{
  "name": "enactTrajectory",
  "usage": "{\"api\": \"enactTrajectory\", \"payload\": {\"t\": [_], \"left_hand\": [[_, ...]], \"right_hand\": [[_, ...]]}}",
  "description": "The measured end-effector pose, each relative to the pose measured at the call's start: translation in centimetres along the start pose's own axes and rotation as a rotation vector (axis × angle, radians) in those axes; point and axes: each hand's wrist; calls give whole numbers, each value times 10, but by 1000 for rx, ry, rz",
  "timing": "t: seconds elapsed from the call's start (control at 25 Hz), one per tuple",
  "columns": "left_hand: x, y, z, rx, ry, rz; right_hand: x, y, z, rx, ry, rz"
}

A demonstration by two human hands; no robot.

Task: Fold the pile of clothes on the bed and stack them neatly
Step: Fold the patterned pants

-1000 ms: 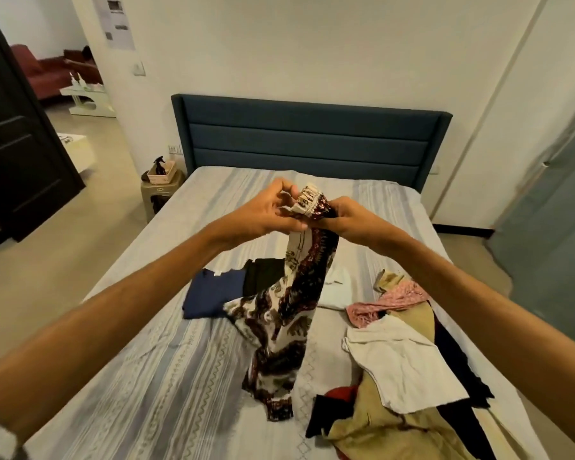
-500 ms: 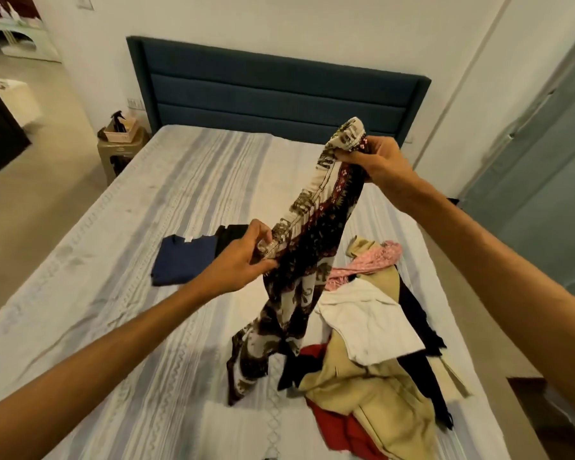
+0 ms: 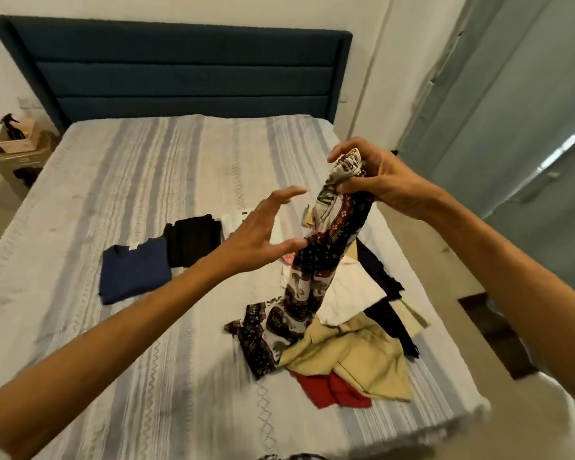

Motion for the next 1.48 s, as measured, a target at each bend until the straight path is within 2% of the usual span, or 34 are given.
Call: {"api": "enactTrajectory", "payload": {"t": [0.2, 0.32, 0.44, 0.52, 0.6, 0.68, 0.8, 0.88, 1.04, 1.2, 1.32, 1.4, 1.48], "left_hand": [[43, 57, 39, -106, -138, 217], [45, 62, 69, -123, -317, 296], [28, 43, 103, 147, -625, 305], [7, 31, 116, 296, -756, 371], [-9, 20, 110, 490, -734, 554], [-12, 12, 84, 685, -648, 728], [-10, 10, 31, 869, -566, 818], [-15, 13, -2, 928, -499, 906], [-42, 22, -55, 905, -429, 1131], [-71, 40, -101, 792, -493, 1151], [-47, 60, -125, 742, -464, 1063], [-12, 81, -132, 704, -354, 1033], [21, 106, -134, 604, -233, 1018]], "right_hand": [[-80, -3, -36, -35, 85, 32], [-125, -3, -50, -99, 249, 62], [-161, -4, -51, -75, 407, 30], [-187, -12, -49, -107, 443, 44], [-220, -17, -46, -301, 443, 108], [-257, -13, -34, -678, 472, 168], [-308, 19, 8, -1214, 287, 118], [-334, 30, 50, -1430, 177, 112], [-364, 3, 130, -1466, 247, 145], [-366, -50, 169, -1349, 443, 201], [-368, -89, 151, -1367, 572, 261], [-364, -114, 127, -1440, 609, 305], [-365, -140, 101, -1407, 685, 347]]}}
Point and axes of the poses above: each hand's wrist, its own x-axis towards the middle knuckle, its own z-axis out of the palm, y = z × x, and after that the axes turned 7 degrees about y, right-handed
